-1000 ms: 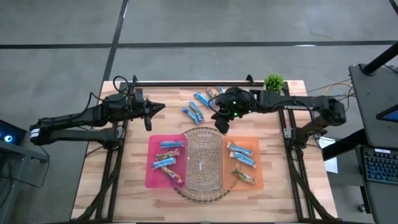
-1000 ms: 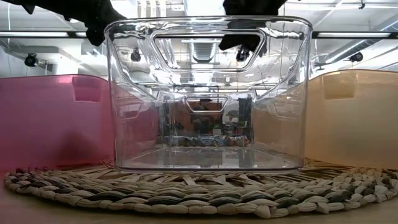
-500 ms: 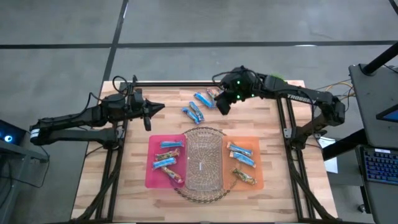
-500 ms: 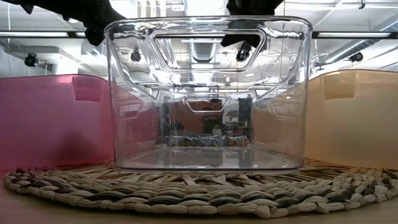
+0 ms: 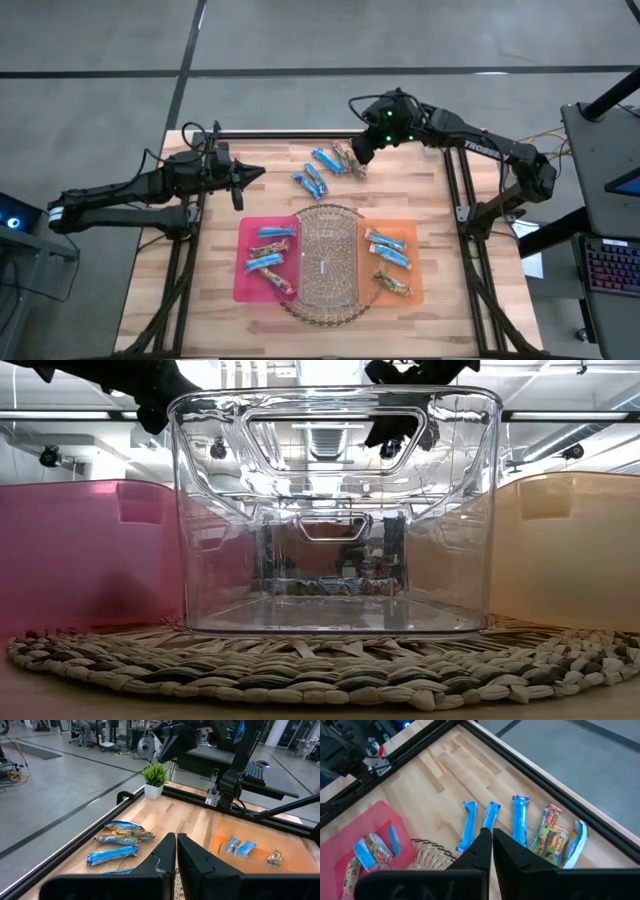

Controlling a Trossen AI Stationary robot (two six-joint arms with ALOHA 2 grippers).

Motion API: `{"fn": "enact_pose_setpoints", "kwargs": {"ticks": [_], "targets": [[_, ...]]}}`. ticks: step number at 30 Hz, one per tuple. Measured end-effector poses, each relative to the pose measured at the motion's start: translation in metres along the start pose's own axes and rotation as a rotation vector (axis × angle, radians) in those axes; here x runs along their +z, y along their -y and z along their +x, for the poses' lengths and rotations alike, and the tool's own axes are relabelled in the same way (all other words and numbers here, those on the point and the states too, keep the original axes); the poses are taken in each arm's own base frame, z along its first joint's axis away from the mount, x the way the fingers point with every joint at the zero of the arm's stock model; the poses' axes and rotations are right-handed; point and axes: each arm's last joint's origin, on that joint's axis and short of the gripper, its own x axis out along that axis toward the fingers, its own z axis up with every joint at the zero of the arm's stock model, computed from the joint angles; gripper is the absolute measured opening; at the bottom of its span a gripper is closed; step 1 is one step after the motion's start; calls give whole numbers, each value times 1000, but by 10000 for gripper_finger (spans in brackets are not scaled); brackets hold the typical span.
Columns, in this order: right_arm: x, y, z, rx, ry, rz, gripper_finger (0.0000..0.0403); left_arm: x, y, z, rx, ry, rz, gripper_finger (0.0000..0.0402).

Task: Pick and place Granola Bars by type
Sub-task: Put the yellow granola bar into the orange bin

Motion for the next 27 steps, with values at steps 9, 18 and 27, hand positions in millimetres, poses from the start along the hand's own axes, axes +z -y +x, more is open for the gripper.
{"fn": "enact_pose_setpoints", "kwargs": {"ticks": [9,18,27], "targets": [[-7,5,16,-33,-87,24,54,0,0,0,0,-1,2,0],[-19,15,52,-93,-225,79,146,0,0,0,0,-1,2,0],[-5,38,70,-187,-268,212,208,-1,0,0,0,-3,1,0]]}}
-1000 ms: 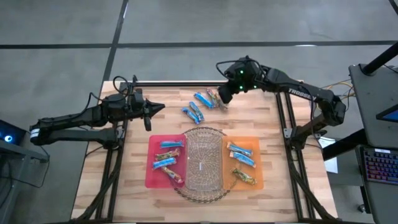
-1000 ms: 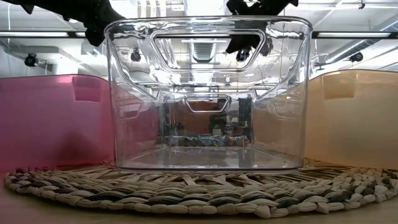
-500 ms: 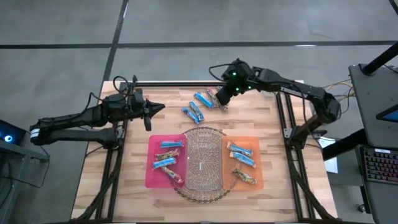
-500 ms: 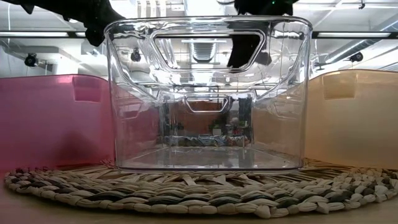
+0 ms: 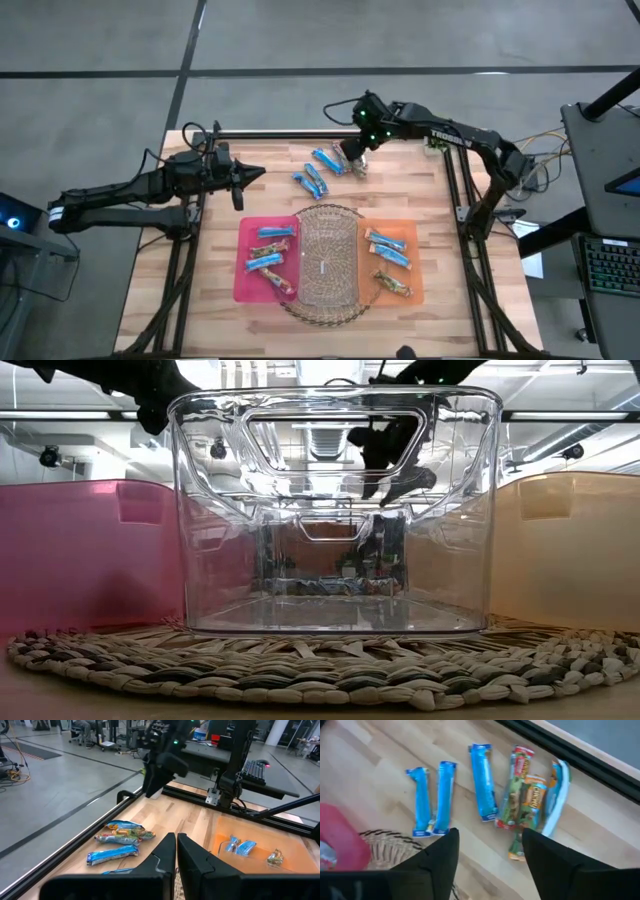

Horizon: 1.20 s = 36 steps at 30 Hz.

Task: Pick and place Granola Bars by type
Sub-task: Put the yellow granola bar into the orange bin

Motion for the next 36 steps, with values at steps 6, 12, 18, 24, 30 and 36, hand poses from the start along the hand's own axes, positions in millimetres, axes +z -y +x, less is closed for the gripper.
{"fn": "enact_pose_setpoints", "kwargs": {"ticks": [6,12,18,24,30,36], "targets": [[14,13,10,-54,-18,38,241,0,0,0,0,0,-5,0],[20,19,18,-67,-23,46,267,0,0,0,3,0,-21,0],[20,18,20,-65,-27,-40,277,0,0,0,4,0,-23,0],[21,26,27,-133,-23,14,270,0,0,0,11,1,-23,0],[20,35,54,-169,-93,45,262,0,0,1,13,-1,-23,0],[15,42,81,-203,-163,76,258,0,0,1,13,-2,-29,0]]}}
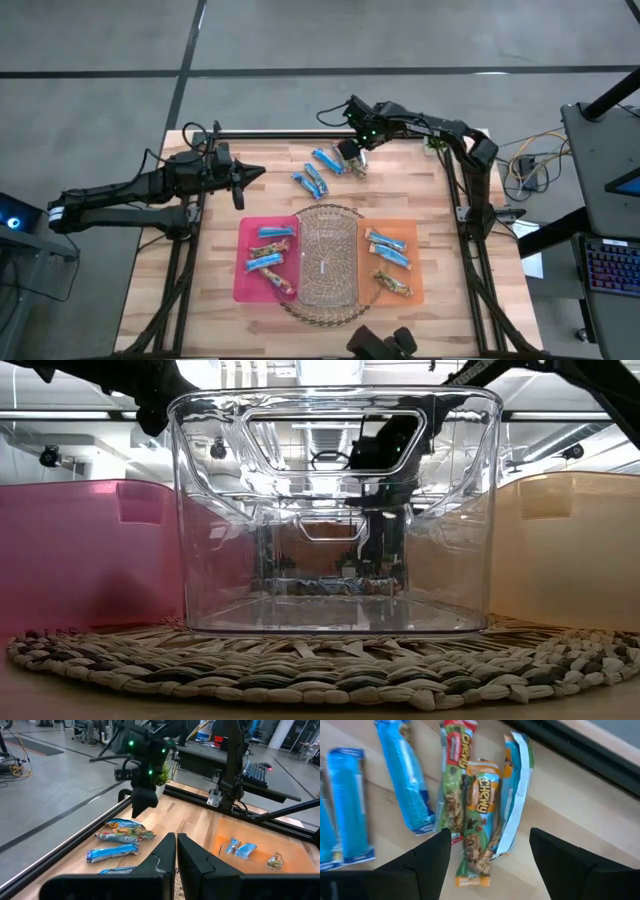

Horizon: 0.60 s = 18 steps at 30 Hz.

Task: Pick and place Granola Bars by type
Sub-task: Put the yellow granola bar into the orange bin

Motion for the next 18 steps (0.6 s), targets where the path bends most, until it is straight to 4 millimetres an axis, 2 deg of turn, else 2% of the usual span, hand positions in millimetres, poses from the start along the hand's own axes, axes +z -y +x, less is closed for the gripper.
{"fn": "enact_pose_setpoints", "kwargs": {"ticks": [5,18], "targets": [[0,1,20,-24,-44,2,255,0,0,0,0,0,-16,0],[2,10,39,-124,-46,17,249,0,0,0,0,-2,-20,0]]}}
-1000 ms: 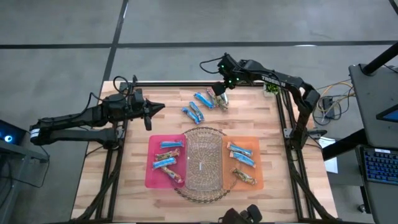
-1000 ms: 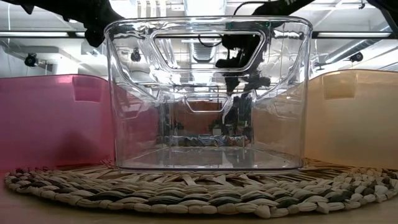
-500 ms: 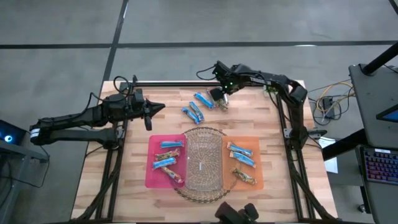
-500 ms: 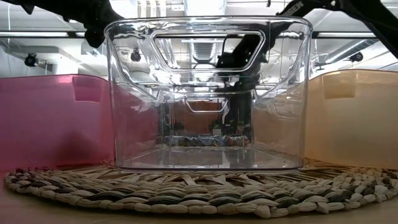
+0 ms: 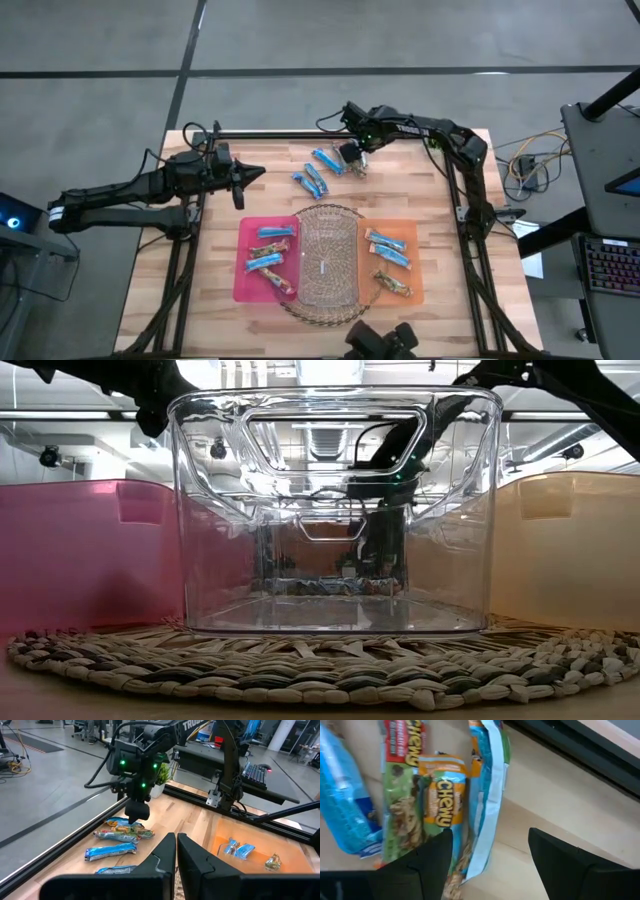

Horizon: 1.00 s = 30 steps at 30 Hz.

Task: Pick and place Granola Bars by type
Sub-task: Put the yellow granola bar into the orange bin

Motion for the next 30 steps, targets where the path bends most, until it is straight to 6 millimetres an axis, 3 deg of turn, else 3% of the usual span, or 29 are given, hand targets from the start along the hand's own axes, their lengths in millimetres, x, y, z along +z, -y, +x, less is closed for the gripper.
{"fn": "enact_pose_setpoints", "kwargs": {"ticks": [20,30], "targets": [[1,0,32,-38,-41,-6,247,0,0,0,1,-3,0,0],[1,1,32,-37,-43,-3,198,-1,0,0,2,-8,1,0]]}}
